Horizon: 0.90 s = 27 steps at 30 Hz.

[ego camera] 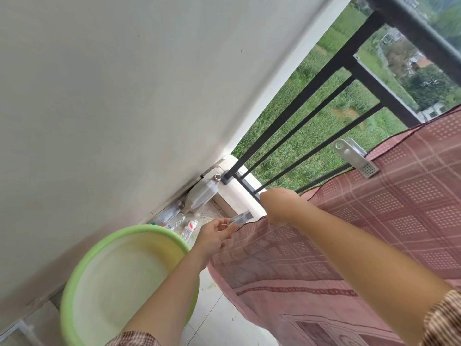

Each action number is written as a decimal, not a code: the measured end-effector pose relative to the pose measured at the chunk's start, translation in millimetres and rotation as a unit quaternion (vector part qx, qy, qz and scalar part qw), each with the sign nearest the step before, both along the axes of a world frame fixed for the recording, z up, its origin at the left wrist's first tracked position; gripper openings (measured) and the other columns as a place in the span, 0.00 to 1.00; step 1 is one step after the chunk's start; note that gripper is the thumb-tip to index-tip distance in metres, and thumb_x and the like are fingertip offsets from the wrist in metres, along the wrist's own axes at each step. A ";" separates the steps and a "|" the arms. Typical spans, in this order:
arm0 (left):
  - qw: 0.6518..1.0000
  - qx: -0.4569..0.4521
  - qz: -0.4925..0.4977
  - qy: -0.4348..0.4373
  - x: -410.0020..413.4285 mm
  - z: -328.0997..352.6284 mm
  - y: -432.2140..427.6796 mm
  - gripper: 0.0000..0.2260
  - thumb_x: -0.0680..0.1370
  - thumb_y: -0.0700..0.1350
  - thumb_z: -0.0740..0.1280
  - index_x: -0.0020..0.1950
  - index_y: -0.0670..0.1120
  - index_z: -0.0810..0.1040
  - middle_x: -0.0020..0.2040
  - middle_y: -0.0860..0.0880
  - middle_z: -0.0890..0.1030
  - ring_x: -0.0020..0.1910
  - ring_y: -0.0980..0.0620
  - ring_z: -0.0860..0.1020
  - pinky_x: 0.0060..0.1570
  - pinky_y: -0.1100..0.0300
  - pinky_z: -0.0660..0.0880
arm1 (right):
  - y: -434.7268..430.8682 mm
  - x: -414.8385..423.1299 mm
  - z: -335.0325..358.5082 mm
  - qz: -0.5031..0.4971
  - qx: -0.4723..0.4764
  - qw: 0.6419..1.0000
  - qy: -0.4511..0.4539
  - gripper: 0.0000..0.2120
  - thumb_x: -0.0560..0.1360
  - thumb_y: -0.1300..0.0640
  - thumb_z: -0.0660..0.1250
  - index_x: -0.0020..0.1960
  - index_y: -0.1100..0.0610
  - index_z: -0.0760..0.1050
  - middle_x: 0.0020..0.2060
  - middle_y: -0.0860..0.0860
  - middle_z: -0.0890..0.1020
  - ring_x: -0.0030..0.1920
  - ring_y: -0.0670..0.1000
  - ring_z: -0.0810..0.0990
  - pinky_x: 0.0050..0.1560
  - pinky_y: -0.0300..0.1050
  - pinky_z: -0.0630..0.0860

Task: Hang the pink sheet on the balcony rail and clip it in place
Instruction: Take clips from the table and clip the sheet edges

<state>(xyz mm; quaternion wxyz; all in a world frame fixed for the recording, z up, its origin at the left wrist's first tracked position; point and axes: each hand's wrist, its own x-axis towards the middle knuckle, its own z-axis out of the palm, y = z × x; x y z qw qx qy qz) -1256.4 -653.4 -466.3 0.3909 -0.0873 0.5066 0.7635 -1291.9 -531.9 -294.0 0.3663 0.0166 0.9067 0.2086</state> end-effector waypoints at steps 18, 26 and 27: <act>0.987 -0.055 0.019 0.151 -15.5 15.6 2.6 0.12 0.68 0.38 0.76 0.39 0.56 0.83 0.35 0.59 0.84 0.37 0.65 0.80 0.46 0.70 0.75 | 9.2 12.4 0.7 0.050 -0.038 0.998 0.024 0.09 0.74 0.72 0.56 0.40 0.62 0.70 0.31 0.51 0.69 0.33 0.50 0.71 0.33 0.43 0.72; 0.988 -0.032 0.012 0.148 -9.5 22.4 0.8 0.09 0.69 0.35 0.75 0.48 0.42 0.85 0.36 0.54 0.84 0.35 0.64 0.79 0.38 0.74 0.73 | 9.3 12.3 -1.7 0.061 -0.038 0.997 0.031 0.16 0.75 0.68 0.60 0.32 0.56 0.61 0.31 0.49 0.69 0.34 0.50 0.70 0.34 0.43 0.73; 0.987 -0.042 0.008 0.152 -9.6 23.3 2.1 0.09 0.69 0.36 0.75 0.48 0.43 0.85 0.37 0.54 0.85 0.35 0.63 0.80 0.39 0.73 0.74 | 8.8 12.1 -1.4 0.063 -0.039 0.997 0.032 0.17 0.75 0.68 0.61 0.32 0.56 0.61 0.30 0.49 0.69 0.33 0.50 0.70 0.34 0.43 0.73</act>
